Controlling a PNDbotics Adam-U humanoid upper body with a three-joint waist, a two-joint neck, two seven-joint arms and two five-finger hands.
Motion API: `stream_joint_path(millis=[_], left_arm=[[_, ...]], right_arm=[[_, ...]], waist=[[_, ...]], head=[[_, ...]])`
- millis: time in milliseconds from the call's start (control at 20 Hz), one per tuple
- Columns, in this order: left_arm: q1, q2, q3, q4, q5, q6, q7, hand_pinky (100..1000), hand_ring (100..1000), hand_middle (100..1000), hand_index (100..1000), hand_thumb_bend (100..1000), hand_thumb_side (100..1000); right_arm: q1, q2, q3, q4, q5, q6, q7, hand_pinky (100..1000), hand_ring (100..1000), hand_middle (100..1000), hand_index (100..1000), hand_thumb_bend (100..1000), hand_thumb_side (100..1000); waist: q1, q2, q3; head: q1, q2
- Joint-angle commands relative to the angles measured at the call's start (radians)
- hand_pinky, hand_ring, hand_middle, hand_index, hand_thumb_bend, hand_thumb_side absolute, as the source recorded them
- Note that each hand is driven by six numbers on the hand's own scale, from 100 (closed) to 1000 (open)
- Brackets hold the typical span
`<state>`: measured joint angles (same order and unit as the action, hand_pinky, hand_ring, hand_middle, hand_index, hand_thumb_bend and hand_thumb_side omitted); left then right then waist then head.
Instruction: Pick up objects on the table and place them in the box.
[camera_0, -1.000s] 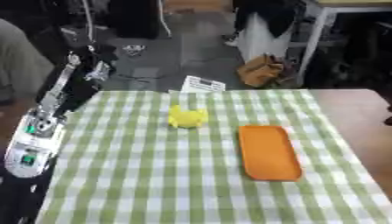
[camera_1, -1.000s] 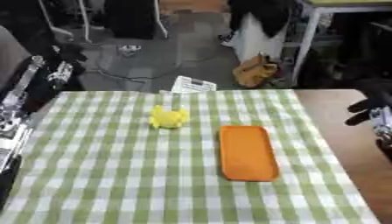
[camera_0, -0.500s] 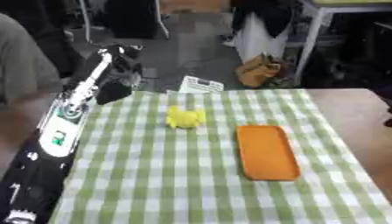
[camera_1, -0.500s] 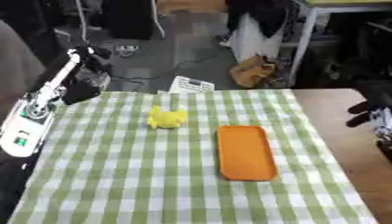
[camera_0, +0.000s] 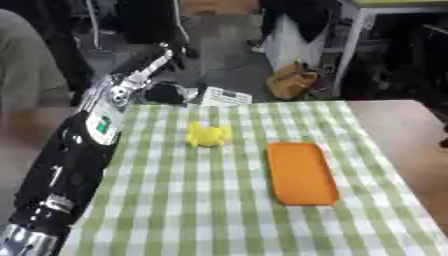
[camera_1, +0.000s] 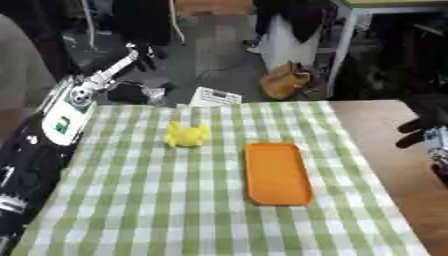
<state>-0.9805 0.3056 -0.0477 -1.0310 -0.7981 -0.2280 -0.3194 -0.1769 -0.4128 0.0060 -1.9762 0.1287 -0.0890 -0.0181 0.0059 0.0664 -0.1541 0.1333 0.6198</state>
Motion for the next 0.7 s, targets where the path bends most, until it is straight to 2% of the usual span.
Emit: stream_joint_path(millis=[50,300,600,650,700], left_arm=[[-0.054,-0.001,-0.011,0.068,-0.051,-0.005,-0.046,699,743,820,896,528,452],[-0.08,-0.008,-0.004,0.196,-0.13,0.001,-0.031,703,781,854,915,508,492],[-0.102,0.0,0.007,0.349,-0.227,0.041,0.055,703,775,851,916,495,464],[-0.104,0.0,0.01,0.368,-0.243,0.041,0.071,699,753,827,909,438,436],[-0.102,0.003,0.018,0.383,-0.26,0.048,0.088,699,752,825,908,473,356]], right_arm=[[-0.016,-0.025,0.001,-0.024,-0.013,-0.003,0.007,517,601,738,754,100,699],[-0.025,-0.025,0.008,-0.024,-0.018,-0.005,0.014,516,601,738,754,100,701],[-0.031,-0.025,0.009,-0.024,-0.02,-0.007,0.015,515,599,738,753,100,703],[-0.032,-0.025,0.009,-0.024,-0.02,-0.007,0.015,514,599,738,753,100,704],[-0.032,-0.024,0.009,-0.024,-0.021,-0.007,0.014,514,599,738,753,100,695]], waist=[[-0.002,-0.012,-0.009],[0.006,-0.005,-0.031],[0.015,0.012,-0.059],[0.015,0.014,-0.06],[0.016,0.018,-0.062]], head=[[0.009,-0.016],[0.018,-0.024],[0.022,-0.042],[0.02,-0.043],[0.018,-0.045]])
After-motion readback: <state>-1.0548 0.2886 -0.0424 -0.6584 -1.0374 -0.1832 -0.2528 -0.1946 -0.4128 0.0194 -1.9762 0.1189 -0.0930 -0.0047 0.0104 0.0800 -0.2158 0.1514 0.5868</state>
